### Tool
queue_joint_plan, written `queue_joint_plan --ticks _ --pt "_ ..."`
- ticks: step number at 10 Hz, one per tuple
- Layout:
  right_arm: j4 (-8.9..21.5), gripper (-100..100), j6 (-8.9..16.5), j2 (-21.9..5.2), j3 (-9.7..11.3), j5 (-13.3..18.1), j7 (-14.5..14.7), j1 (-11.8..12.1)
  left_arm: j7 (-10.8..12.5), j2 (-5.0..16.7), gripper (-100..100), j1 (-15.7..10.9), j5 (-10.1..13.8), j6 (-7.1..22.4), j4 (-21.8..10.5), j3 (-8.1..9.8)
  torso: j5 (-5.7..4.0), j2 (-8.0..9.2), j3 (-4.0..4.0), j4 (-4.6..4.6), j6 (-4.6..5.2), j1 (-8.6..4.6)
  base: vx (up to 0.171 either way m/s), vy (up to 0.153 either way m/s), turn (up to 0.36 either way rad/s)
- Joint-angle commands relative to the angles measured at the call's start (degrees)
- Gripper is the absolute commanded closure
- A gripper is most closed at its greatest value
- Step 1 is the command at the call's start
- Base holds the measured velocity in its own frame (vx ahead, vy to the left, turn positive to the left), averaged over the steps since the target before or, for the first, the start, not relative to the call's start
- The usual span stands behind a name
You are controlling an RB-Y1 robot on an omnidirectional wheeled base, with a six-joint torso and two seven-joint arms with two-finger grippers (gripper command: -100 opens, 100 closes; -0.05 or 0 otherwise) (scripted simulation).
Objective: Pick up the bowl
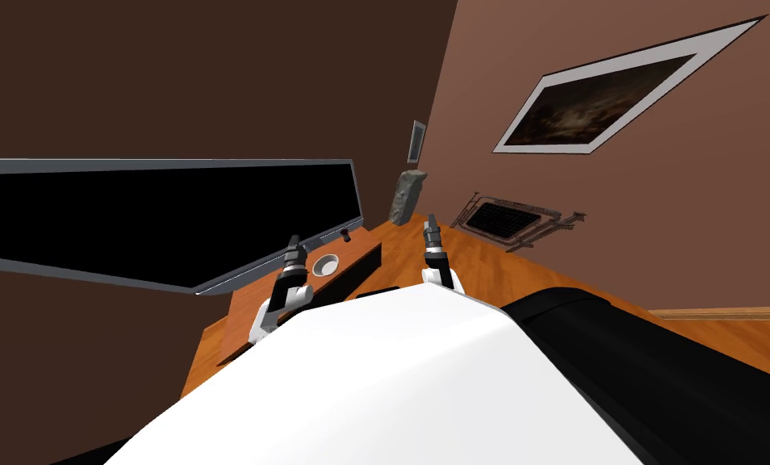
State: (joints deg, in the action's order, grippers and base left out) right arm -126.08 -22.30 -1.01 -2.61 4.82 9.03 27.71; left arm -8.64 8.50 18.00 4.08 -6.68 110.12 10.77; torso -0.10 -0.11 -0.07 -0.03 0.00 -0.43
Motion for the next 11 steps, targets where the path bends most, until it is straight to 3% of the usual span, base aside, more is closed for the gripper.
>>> queue_joint_plan --ticks 1,11 --pt "0.00 0 0.00 0.00 0.00 0.00 0.00 0.00 -0.67 -0.12 -100 -1.89 -0.02 2.86 -2.86 0.82 0.00 0.00 0.00 0.00 0.00 0.00 0.054 -0.139 -0.091" --pt "0.00 0 0.00 -0.01 -0.01 0.00 0.00 0.00 -2.41 0.21 -100 -8.80 0.57 17.86 -15.22 2.66 0.05 0.15 0.08 0.03 -0.03 0.29 0.025 -0.062 -0.018"
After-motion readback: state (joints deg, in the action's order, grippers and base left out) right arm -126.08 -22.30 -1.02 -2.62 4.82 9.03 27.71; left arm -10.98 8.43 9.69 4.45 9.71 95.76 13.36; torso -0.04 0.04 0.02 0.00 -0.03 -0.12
